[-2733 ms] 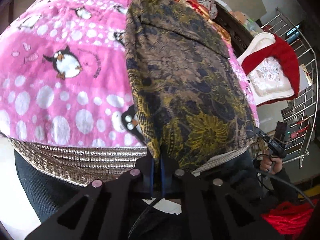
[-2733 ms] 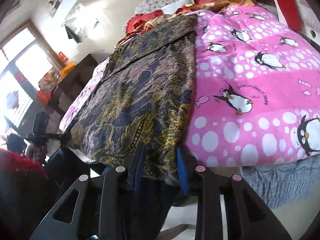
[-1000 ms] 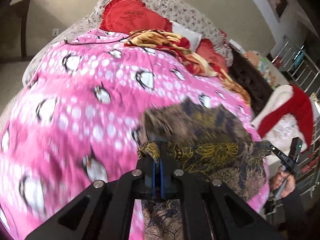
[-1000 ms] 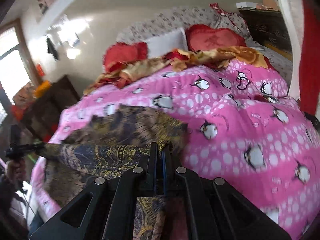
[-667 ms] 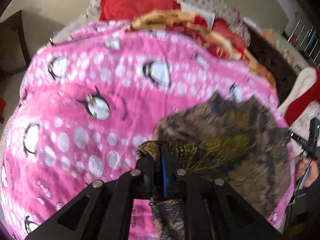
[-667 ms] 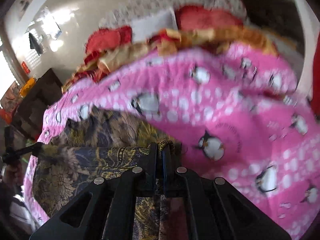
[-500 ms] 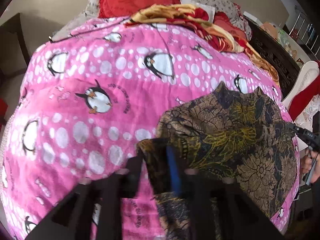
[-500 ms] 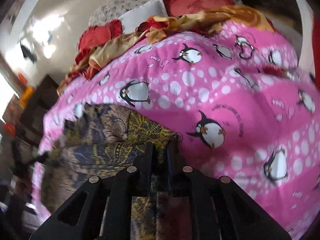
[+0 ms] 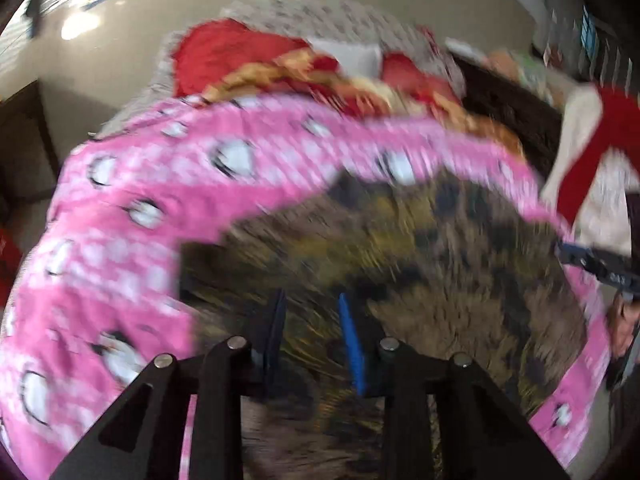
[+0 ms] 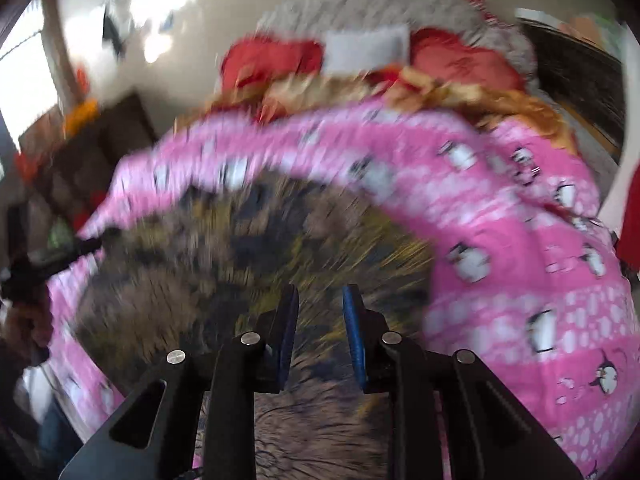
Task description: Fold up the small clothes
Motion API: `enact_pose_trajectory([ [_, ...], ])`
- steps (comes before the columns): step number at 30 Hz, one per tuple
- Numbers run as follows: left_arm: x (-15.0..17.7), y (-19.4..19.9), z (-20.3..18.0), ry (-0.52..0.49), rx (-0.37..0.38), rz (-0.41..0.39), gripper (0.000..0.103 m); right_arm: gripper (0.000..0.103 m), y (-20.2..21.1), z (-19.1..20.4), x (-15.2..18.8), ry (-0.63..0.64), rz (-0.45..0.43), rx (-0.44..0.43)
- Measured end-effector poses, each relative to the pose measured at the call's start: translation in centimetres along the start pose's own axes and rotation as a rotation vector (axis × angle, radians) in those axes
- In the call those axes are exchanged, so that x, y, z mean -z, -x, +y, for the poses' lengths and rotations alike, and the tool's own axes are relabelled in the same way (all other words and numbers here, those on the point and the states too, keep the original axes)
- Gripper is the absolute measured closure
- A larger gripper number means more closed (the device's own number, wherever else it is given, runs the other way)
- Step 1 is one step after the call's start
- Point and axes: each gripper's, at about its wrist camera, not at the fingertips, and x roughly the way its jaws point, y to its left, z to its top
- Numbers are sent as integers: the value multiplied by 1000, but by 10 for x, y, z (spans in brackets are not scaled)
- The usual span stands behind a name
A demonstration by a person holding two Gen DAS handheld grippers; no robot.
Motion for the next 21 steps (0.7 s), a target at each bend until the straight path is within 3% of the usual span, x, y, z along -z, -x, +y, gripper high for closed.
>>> enact_pose_trajectory([
  [2, 13, -32, 0, -10, -79, 94, 76, 70, -33, 5, 9, 63, 113, 142],
  [3, 17, -40, 5, 9, -75, 114, 78, 72, -42, 5, 13, 88, 110, 162],
  [4, 16, -39, 10, 26, -66, 91, 81, 73, -42, 5, 13, 89, 92, 163],
  [9, -19, -53, 25, 89, -103, 150, 83, 75, -49, -20, -20, 7, 80, 176],
  [13, -63, -73, 63, 213, -153, 121, 82, 75, -54, -52, -58, -112, -3, 130],
  [17, -84, -65, 106, 348, -278, 62, 77, 73, -41, -76, -77, -216, -93, 149],
  [19, -86, -48, 117, 404, -279, 1, 67, 73, -24, -73, -78, -196, -160, 131],
  [21, -86, -33, 110, 386, -288, -55, 63, 73, -13, -62, -78, -166, -208, 142],
])
